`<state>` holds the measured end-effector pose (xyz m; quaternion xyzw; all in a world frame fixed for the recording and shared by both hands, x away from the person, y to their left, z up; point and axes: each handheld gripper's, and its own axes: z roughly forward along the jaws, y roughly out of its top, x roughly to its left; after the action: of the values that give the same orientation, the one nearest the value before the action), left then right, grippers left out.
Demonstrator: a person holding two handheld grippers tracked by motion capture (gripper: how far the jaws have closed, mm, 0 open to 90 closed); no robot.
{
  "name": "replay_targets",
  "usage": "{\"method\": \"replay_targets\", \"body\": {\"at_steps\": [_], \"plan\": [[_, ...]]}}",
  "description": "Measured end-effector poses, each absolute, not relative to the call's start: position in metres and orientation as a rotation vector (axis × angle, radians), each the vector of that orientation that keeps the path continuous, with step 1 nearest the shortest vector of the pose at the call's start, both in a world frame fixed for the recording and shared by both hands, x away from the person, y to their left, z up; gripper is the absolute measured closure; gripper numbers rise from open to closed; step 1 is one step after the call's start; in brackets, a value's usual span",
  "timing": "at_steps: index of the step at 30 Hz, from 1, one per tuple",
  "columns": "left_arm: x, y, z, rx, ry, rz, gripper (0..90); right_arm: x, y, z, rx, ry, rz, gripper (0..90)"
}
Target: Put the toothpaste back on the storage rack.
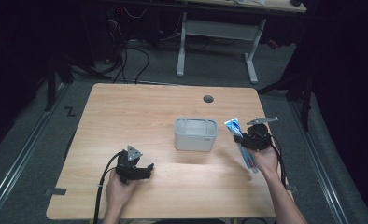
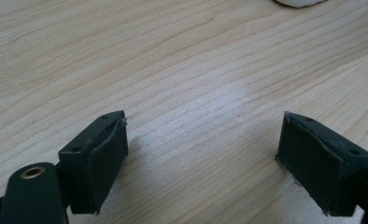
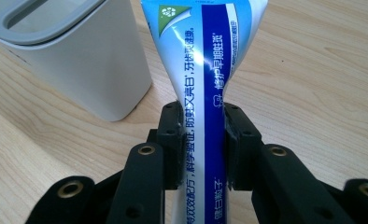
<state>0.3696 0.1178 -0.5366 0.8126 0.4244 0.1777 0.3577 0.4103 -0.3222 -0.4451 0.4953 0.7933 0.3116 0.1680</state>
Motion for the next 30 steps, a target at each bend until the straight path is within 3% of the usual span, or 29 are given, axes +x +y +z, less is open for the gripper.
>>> {"method": "replay_targets", "body": {"at_steps": [30], "plan": [[0.37,0.118,-0.537,2.097,1.096,0.458,16.4,0.398,-0.317,-0.427,1.345,2.257,1.004,71.5]]}}
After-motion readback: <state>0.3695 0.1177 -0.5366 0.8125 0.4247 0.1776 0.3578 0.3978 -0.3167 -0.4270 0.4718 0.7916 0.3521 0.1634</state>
